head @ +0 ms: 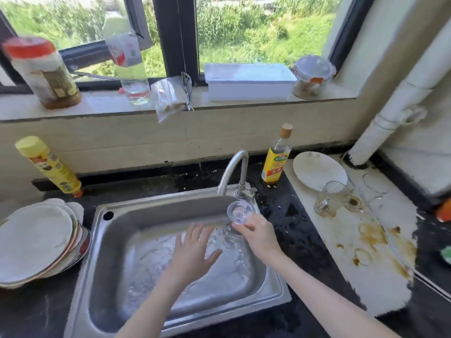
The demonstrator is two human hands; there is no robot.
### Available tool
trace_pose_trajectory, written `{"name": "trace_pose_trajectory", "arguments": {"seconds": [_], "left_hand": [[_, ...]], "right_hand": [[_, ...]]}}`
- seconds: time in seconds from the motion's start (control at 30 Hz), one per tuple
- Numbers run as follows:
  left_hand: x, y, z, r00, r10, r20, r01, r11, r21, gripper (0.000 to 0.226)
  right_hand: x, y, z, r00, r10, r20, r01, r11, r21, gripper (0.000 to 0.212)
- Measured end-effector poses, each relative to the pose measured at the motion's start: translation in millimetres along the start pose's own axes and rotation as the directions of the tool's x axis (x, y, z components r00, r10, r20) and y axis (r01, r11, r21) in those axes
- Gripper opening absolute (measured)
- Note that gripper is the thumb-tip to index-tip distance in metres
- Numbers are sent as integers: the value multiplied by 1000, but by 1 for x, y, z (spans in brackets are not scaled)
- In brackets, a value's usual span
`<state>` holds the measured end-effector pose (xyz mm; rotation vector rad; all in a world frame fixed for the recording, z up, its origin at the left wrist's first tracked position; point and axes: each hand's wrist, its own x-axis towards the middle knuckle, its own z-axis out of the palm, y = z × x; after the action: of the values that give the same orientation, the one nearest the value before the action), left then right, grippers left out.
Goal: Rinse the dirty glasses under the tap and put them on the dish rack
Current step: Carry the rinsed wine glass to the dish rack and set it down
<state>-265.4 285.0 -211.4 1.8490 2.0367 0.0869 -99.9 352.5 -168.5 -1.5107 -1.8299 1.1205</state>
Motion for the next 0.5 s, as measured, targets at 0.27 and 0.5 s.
{"name": "trace_pose_trajectory", "arguments": {"seconds": [0.27,0.5], "left_hand": [[-40,0,-31,926,379,5,-375,914,157,94],[-103,65,-12,770,630,98,-635,743,210,59]], "right_hand": [[-82,0,-15,957,98,-274,-90,995,42,28],[-215,12,-62,864,172,-473,-94,978,184,16]]}}
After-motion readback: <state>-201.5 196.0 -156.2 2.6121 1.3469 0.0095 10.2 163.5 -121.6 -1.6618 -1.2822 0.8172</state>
